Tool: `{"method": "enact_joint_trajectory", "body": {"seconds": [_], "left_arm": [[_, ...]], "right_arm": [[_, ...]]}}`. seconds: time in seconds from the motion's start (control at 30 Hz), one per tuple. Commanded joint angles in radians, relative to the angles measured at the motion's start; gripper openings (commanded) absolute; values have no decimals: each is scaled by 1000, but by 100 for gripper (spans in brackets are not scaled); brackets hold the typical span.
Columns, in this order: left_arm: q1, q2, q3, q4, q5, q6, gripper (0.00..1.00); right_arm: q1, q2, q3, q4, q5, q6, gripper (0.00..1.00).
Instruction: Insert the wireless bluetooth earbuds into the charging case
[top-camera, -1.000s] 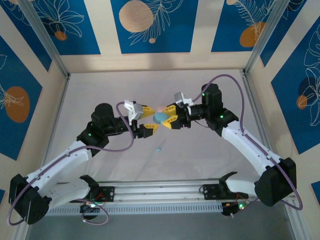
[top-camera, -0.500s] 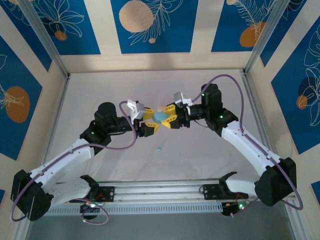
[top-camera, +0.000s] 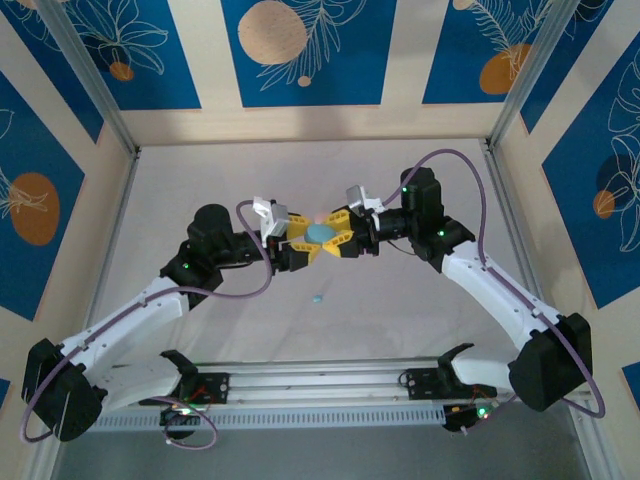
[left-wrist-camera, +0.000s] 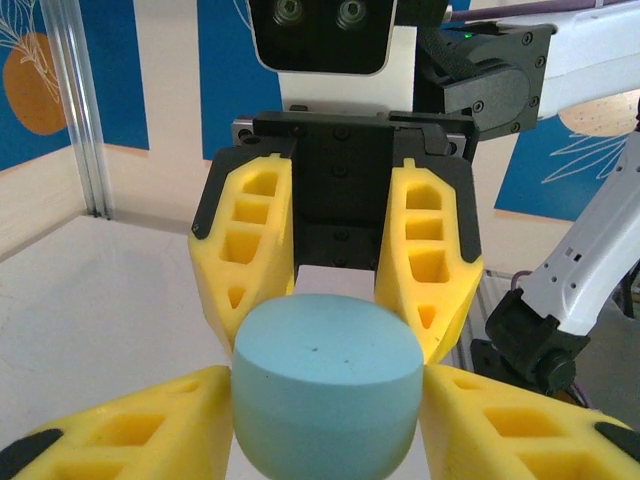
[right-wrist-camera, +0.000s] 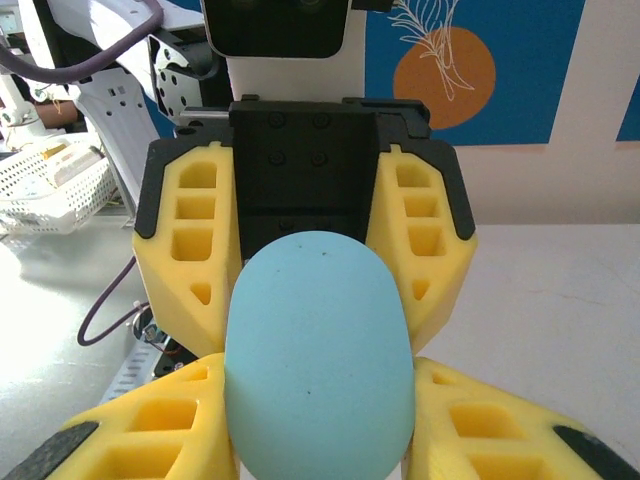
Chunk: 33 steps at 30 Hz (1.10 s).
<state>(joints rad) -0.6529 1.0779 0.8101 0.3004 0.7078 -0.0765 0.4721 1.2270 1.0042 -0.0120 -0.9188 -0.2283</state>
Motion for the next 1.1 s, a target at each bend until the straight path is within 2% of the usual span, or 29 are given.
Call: {"method": "enact_joint_trajectory", "body": {"seconds": [0.0,0.13,0.23,0.6,1.07], "left_arm": [[-4,9,7,33,41,-7,47],[-2,13,8,29,47,-5,46],[-3,10,5,28,43,0,52],[-2,11,22,-18,67,30,51],[-2,6,11,43,66,-9,38]], "right_arm": [[7,3,13,5,-2,-10,30],[7,1,14,18,-4,8,30],[4,-3,10,30,-2,12,30],[1,-1,5,53,-15,38,30],[7,5,14,-28,-8,-29,31]]}}
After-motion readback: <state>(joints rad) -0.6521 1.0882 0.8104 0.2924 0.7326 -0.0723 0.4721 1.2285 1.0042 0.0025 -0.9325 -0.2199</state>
